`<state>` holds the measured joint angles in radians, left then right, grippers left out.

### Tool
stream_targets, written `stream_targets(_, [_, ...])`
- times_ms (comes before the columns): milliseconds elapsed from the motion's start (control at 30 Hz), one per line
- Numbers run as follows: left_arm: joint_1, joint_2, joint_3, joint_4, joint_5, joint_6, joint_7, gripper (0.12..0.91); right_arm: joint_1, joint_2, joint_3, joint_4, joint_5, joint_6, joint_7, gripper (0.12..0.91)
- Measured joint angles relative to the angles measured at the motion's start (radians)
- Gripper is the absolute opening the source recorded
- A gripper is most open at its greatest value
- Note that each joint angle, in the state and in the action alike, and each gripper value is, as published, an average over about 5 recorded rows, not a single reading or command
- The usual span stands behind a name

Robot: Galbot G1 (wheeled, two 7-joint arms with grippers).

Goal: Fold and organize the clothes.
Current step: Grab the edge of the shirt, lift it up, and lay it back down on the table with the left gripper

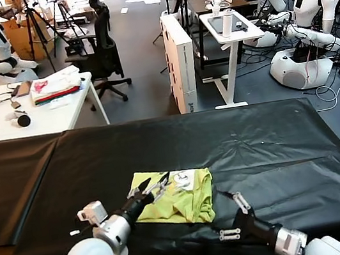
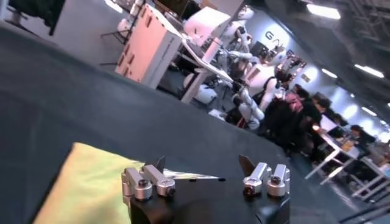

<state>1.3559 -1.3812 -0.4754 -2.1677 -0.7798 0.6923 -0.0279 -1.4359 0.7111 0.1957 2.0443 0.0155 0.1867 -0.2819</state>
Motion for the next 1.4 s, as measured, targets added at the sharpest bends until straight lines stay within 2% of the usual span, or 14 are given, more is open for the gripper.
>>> stream_targets(200, [0.014,-0.02,-0.007,-0.003,0.019,-0.007,0.003,0.907,0.075,-0.017,-0.071,-0.025,-0.102,0.01,-0.003,0.907])
stream_targets(400, [0.031,-0.032,-0.009,-0.005,0.045,-0.015,0.013,0.907,0.149,-0.004,-0.144,-0.055,-0.138,-0.006,0.002,0.9])
stream_targets(567, [0.045,-0.039,-0.009,-0.008,0.069,-0.022,0.026,0.907,0.198,0.012,-0.2,-0.082,-0.154,-0.01,0.002,0.799])
stream_targets(767, [0.046,-0.038,-0.012,-0.014,0.074,-0.024,0.027,0.907,0.237,0.028,-0.249,-0.1,-0.166,-0.013,0.0,0.736])
stream_targets(900, [0.047,-0.035,-0.015,-0.017,0.075,-0.024,0.027,0.907,0.248,0.029,-0.263,-0.107,-0.167,-0.011,-0.003,0.575])
stream_targets(1033, [0.048,-0.035,-0.016,-0.019,0.076,-0.025,0.027,0.907,0.25,0.025,-0.265,-0.113,-0.166,-0.009,-0.004,0.315])
stream_targets(1133, [0.047,-0.035,-0.016,-0.019,0.077,-0.025,0.027,0.907,0.249,0.022,-0.262,-0.117,-0.165,-0.008,-0.006,0.173])
stream_targets(1233, [0.047,-0.036,-0.016,-0.019,0.078,-0.026,0.027,0.907,0.243,0.022,-0.253,-0.116,-0.159,-0.004,-0.006,0.138])
stream_targets(1400, [0.047,-0.036,-0.018,-0.019,0.08,-0.026,0.027,0.907,0.217,0.014,-0.22,-0.098,-0.133,0.014,-0.004,0.139])
